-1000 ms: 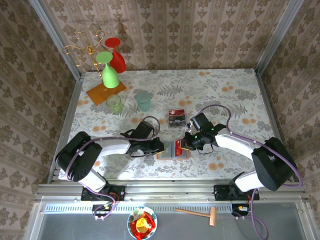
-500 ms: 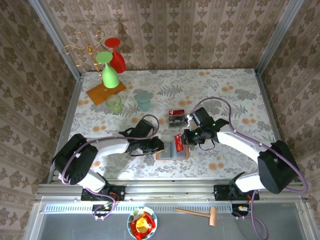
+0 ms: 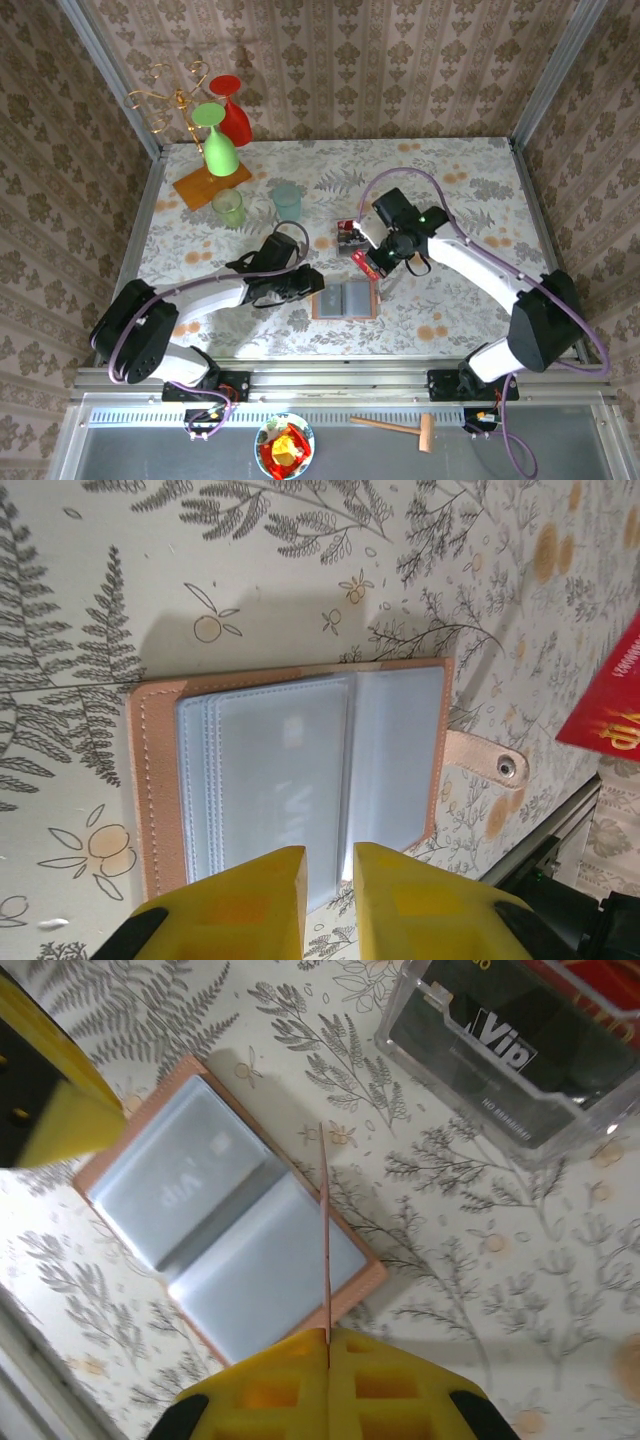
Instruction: Take the credit cards out of the card holder
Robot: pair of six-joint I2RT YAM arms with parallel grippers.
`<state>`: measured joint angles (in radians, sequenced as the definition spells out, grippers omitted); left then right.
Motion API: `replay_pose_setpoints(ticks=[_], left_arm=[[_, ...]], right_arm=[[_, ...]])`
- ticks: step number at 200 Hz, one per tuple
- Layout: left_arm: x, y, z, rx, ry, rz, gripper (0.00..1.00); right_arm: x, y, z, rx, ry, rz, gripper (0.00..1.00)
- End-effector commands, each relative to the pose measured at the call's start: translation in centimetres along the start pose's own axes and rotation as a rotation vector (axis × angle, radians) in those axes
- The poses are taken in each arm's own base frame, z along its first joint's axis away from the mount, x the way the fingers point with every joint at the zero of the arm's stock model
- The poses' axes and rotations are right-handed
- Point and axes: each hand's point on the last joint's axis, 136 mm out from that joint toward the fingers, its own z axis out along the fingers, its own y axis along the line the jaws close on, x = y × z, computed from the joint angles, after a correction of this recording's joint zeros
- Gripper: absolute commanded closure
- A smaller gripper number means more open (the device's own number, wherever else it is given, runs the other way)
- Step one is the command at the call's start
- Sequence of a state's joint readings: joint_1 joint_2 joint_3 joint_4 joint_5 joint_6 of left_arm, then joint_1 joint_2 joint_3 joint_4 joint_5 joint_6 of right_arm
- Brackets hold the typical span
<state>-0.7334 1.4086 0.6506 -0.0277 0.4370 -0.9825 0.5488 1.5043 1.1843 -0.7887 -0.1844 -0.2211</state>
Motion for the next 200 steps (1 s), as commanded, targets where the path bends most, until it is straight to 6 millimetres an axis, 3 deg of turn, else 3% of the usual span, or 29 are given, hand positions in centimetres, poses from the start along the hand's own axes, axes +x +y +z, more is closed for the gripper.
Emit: replay_pose_setpoints(ticks=[1, 94, 200], left_arm=[[0.2, 1.2, -0.7, -0.026, -0.007, 0.006, 0.79], [0.0, 4.6, -3.0, -0.048, -0.061, -0.065, 0.78], [-1.3, 6.7, -4.2, -0.071, -0.086, -0.14, 0.78]], right_arm=[[1.4, -0.6, -0.3, 0.016, 0.138, -0.22, 0.97], [-2.3, -3.3, -0.5, 0.054, 0.238, -0.542, 1.0], [-7.0, -7.0, 1.5, 0.012, 0.287, -0.629, 1.0]])
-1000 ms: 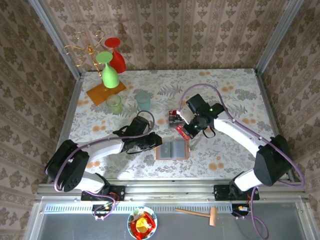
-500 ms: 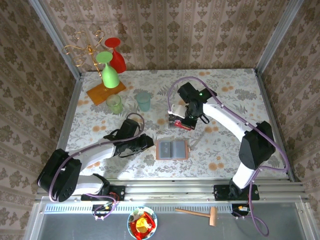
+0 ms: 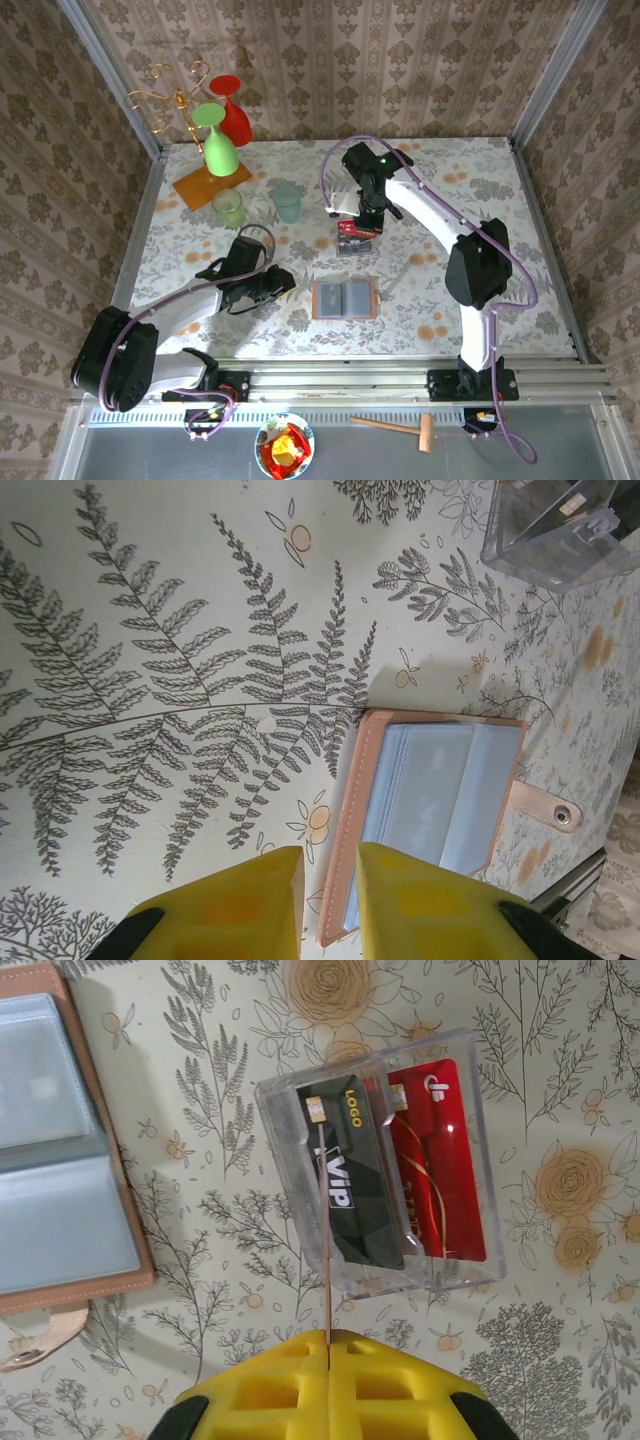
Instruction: Take the credit cards out of the card holder
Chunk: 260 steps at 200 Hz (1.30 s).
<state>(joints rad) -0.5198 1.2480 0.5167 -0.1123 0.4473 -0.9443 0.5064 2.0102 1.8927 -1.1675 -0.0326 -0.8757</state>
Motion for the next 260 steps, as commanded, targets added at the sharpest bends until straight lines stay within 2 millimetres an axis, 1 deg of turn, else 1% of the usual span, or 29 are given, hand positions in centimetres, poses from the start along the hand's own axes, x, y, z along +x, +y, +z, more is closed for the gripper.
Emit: replay_pose_setpoints(ticks=[1, 33, 63, 98, 147, 194, 208, 238, 250, 260], left_arm=[[0.3, 0.8, -0.1, -0.014, 0.022, -0.002, 0.78], [-0.1, 0.9, 0.0, -0.03, 0.032, -0.011, 0.78], [-0.4, 1.0, 0.3, -0.039, 0.037, -0.022, 0.78], [-0.6, 1.0, 0.7, -0.045, 0.045, -0.033, 0.78], [-0.6, 1.3, 0.9, -0.053, 0.049, -0.041, 0.78], [-0.5, 1.5, 0.9, -0.06, 0.052, -0.047, 0.78], [-0.5, 1.5, 0.9, -0.059, 0.051, -0.046, 0.78], [-0.6, 1.4, 0.9, -0.058, 0.05, -0.045, 0.78], [-0.6, 1.4, 0.8, -0.058, 0.049, -0.046, 0.78], [-0.6, 1.4, 0.9, -0.057, 0.051, -0.046, 0.78]], right_arm=[[0.4, -0.2, 0.3, -0.049, 0.038, -0.045, 1.0], [-0.1, -1.8, 1.0, -0.052, 0.031, -0.053, 1.0], [-0.2, -2.8, 1.8, -0.062, 0.039, -0.067, 1.0], [-0.7, -3.7, 2.0, -0.066, 0.031, -0.084, 1.0], [-1.2, -3.4, 3.0, -0.106, 0.018, -0.1, 1.0], [-0.7, -2.7, 4.5, -0.161, 0.042, -0.09, 1.0], [-0.5, -2.7, 4.6, -0.165, 0.045, -0.086, 1.0], [-0.4, -3.1, 4.5, -0.143, 0.055, -0.078, 0.89], [-0.3, -3.8, 4.3, -0.108, 0.062, -0.069, 0.84], [-0.3, -4.5, 4.0, -0.072, 0.067, -0.061, 0.82]])
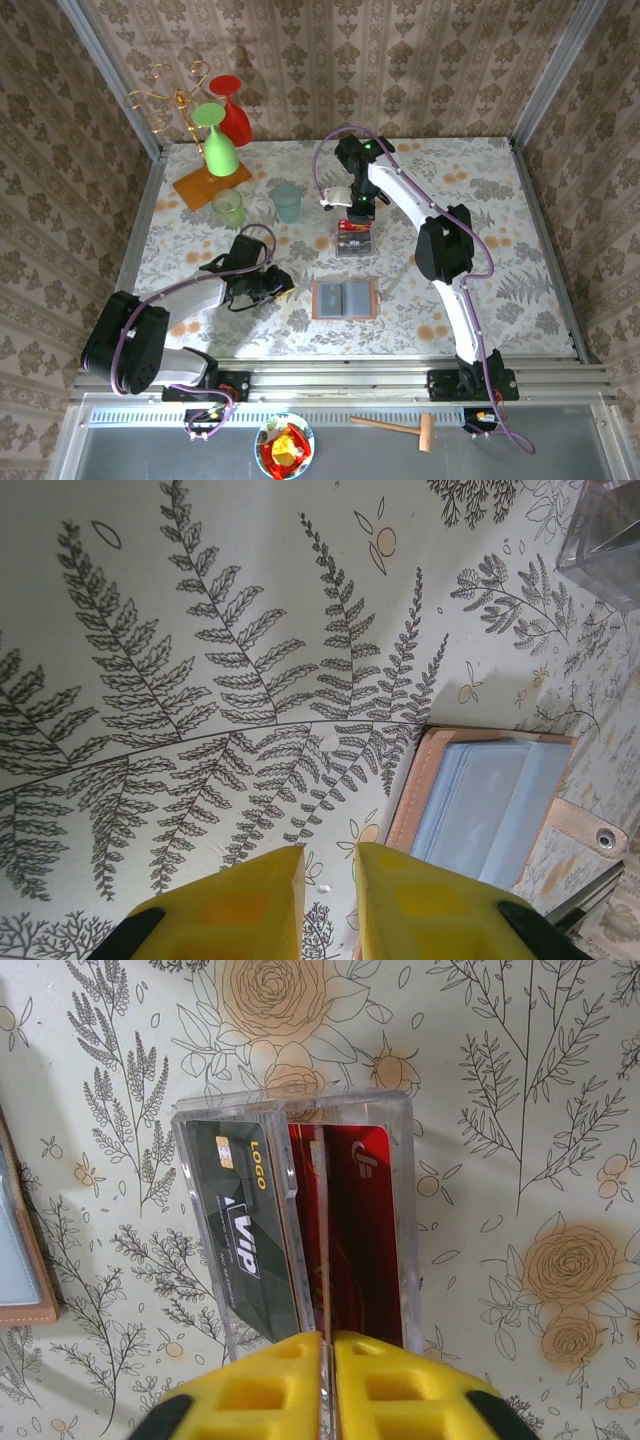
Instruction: Take the credit cards out of the card holder
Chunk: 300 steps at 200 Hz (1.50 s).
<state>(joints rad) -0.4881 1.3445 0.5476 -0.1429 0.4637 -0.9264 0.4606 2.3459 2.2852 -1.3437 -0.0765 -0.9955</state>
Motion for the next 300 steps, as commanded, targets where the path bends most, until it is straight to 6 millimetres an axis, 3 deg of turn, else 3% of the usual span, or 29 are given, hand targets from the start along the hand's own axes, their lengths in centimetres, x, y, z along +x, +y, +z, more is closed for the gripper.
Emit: replay_pose_setpoints(ticks=[1, 58, 139, 211, 300], left_arm=[[-0.3, -0.3, -0.2, 0.002, 0.005, 0.002, 0.78], [-0.5, -0.7, -0.1, 0.018, 0.007, 0.008, 0.78], [-0.3, -2.4, 0.4, 0.063, 0.023, 0.051, 0.78], [1.6, -4.0, 1.5, 0.087, 0.056, 0.111, 0.75], [3.1, -4.7, 2.9, 0.095, 0.084, 0.132, 0.75]], right_arm=[[0.7, -0.9, -0.9, 0.046, 0.029, 0.011, 0.82], [0.3, -1.2, -3.8, 0.114, -0.019, 0.058, 0.79], [-0.7, 0.3, -4.9, 0.22, -0.121, 0.289, 0.78], [-1.7, 5.1, -5.0, 0.186, -0.263, 0.525, 0.76], [-3.9, 9.3, -4.4, 0.034, -0.489, 0.944, 0.75]])
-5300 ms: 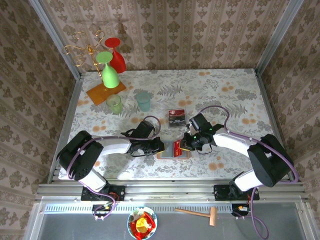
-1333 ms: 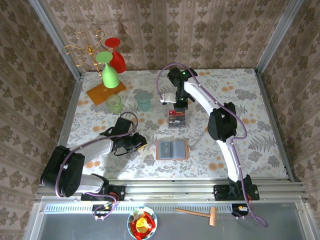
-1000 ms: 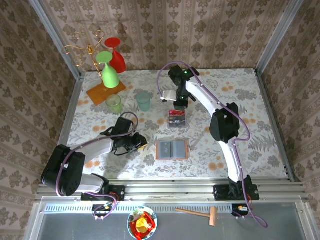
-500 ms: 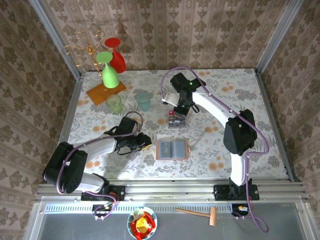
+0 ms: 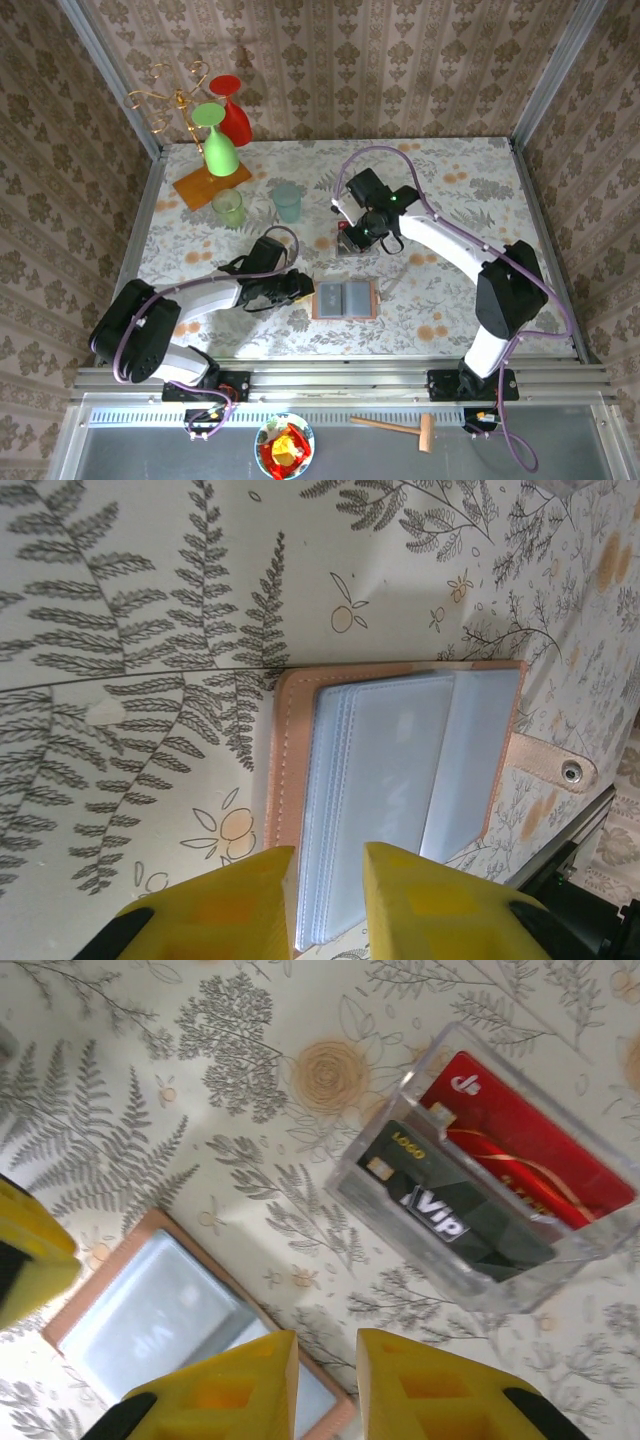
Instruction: Take the credit cards out of the card holder
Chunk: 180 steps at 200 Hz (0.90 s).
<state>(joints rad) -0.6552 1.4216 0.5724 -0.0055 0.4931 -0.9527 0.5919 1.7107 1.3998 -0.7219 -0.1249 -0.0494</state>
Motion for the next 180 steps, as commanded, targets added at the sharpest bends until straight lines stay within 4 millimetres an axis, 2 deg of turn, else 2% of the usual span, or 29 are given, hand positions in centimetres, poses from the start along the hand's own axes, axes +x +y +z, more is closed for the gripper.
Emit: replay_pose_setpoints(ticks=[1, 32, 42, 46, 80, 122, 180], left_arm=[[-0.2, -0.6, 0.4, 0.009, -0.005, -0.004, 0.75], [0.1, -0.6, 0.9, 0.008, 0.011, 0.002, 0.75], [0.2, -0.6, 1.0, 0.006, 0.014, 0.001, 0.75], [0.2, -0.6, 1.1, 0.006, 0.015, 0.001, 0.75], [0.4, -0.5, 1.2, 0.008, 0.02, 0.0, 0.75], [0.6, -0.6, 1.6, 0.008, 0.032, 0.002, 0.75], [0.9, -0.4, 2.0, 0.001, 0.044, 0.001, 0.76]], right_arm=[[-1.0, 1.8, -0.5, -0.082, -0.089, 0.202, 0.75], [0.2, 2.9, 0.4, -0.157, -0.07, 0.399, 0.76], [1.2, 3.5, 0.9, -0.192, -0.036, 0.452, 0.77], [0.8, 3.7, 1.0, -0.208, -0.053, 0.466, 0.78], [2.8, 4.6, 2.3, -0.258, -0.001, 0.598, 0.8], [4.3, 5.4, 3.1, -0.286, 0.022, 0.653, 0.84], [5.4, 6.2, 4.1, -0.312, 0.041, 0.699, 0.82]])
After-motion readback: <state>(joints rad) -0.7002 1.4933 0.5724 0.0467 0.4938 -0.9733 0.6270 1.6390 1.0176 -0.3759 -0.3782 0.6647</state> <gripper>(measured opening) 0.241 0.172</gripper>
